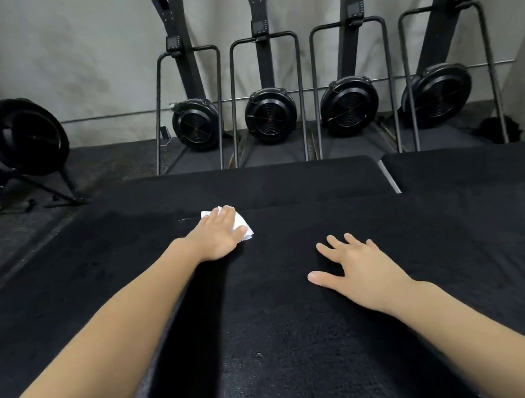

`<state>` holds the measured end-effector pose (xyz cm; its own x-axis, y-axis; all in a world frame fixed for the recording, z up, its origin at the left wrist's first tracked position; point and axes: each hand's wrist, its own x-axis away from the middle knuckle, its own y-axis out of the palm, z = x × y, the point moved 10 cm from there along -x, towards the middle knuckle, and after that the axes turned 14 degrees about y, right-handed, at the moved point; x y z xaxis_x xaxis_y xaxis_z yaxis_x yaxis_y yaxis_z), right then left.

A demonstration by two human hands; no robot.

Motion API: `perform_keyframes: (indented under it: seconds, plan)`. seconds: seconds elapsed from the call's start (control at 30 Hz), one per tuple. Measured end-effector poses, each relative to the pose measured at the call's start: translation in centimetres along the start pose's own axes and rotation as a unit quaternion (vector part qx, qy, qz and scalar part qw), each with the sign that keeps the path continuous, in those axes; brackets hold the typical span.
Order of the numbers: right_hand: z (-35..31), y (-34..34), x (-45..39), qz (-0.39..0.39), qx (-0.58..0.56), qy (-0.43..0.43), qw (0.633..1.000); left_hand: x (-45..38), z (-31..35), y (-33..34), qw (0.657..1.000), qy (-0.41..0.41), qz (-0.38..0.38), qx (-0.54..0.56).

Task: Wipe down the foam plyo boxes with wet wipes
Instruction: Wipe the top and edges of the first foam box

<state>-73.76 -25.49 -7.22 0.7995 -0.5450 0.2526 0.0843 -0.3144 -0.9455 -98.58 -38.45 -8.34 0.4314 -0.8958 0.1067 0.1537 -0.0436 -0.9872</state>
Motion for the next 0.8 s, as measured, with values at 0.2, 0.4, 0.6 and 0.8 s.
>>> perform_keyframes:
  seconds: [0.2,0.4,0.6,0.8]
  plan:
    - [3.2,-2.5,1.4,0.085,0.011,0.037,0.996,-5.6,9.5,1.3,0.998,0.061,-0.031,-0.009]
    - [9.5,-4.4,3.8,0.122,0.061,0.089,0.987,-11.5,21.9,2.4,0.991,0.129,-0.045,-0.008]
    - [13.9,-3.4,4.4,0.043,-0.001,0.038,0.998,-16.0,32.2,2.8,0.987,0.152,-0.058,-0.014]
    - [16.1,-2.2,4.6,-0.016,-0.149,-0.041,0.988,-19.2,39.5,3.6,0.985,0.159,-0.069,-0.004]
